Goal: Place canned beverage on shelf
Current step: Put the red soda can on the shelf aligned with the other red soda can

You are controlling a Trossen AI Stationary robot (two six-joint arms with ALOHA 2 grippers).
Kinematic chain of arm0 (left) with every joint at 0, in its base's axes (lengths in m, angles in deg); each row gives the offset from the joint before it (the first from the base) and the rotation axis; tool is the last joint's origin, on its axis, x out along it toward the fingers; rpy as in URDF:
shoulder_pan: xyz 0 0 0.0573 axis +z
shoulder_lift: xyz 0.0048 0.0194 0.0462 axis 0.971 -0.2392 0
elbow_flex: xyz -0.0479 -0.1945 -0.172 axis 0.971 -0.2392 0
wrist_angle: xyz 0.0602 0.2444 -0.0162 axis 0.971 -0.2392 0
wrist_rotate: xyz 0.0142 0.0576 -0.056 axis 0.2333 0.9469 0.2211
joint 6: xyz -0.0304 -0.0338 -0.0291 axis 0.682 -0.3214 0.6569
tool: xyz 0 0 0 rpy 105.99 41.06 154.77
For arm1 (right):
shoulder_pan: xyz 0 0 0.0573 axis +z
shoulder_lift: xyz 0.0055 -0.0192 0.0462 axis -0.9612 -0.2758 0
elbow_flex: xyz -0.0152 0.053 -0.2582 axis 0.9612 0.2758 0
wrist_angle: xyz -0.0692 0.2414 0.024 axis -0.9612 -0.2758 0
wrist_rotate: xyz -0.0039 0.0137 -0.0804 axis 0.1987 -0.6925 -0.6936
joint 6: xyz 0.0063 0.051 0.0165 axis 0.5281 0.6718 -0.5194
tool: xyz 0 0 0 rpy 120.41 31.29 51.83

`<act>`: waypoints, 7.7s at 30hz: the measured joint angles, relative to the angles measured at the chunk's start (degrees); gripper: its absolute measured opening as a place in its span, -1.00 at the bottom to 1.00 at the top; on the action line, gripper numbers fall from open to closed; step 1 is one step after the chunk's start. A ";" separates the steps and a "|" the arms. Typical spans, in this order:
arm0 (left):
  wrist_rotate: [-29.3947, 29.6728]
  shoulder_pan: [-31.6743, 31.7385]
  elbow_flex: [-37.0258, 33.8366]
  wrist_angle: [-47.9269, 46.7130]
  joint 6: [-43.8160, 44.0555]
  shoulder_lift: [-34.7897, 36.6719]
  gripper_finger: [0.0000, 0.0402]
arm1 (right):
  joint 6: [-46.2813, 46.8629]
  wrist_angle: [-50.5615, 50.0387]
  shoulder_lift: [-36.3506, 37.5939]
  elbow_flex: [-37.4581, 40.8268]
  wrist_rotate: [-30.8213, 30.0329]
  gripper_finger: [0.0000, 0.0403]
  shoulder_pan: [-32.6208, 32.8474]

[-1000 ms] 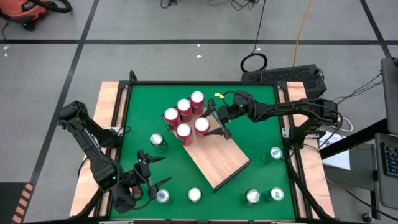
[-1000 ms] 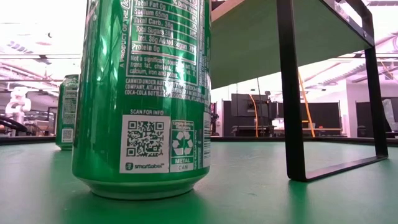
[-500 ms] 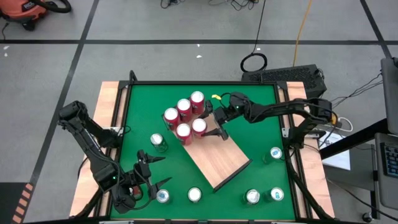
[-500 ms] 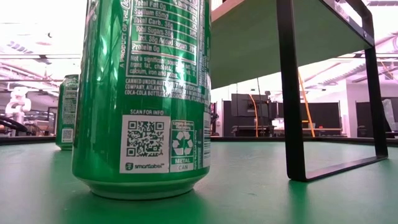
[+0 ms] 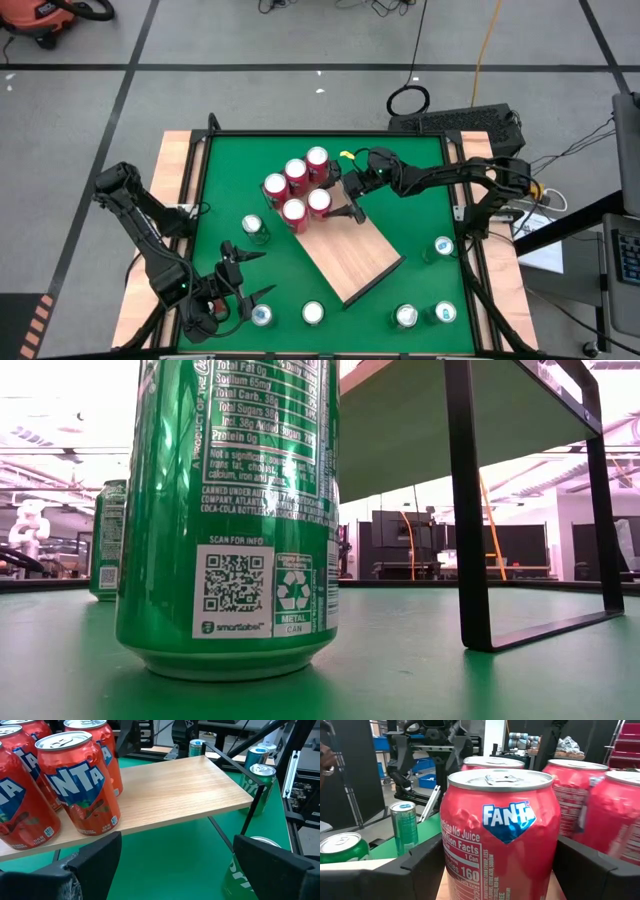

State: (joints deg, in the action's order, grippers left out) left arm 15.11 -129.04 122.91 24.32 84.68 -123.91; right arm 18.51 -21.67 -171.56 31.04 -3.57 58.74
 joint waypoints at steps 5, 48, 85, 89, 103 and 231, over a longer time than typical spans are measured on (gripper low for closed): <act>-0.04 0.00 0.01 -0.02 0.00 0.00 0.90 | 0.00 -0.04 0.00 0.00 -0.02 0.49 -0.54; -0.81 0.00 0.04 0.04 0.11 0.00 0.90 | 4.71 -3.51 3.96 0.00 -1.44 0.77 -0.39; -0.92 0.04 0.04 0.44 -1.42 0.00 0.90 | -2.04 -32.78 14.27 0.04 -17.94 0.18 2.26; -0.70 0.04 0.04 0.44 -1.40 0.00 0.90 | -3.56 -34.05 14.25 0.04 -19.27 0.06 2.26; -0.68 0.04 0.04 0.42 -1.46 0.00 0.90 | -4.83 -31.59 14.26 0.04 -19.50 -0.10 2.23; -51.40 -15.52 9.77 -40.68 45.45 -6.16 0.90 | 1.17 -46.93 30.58 0.02 -50.82 -0.15 35.24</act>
State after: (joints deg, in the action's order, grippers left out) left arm -36.29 -144.56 132.68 -16.36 130.13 -130.08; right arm 19.68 -68.59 -140.98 31.06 -54.39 93.98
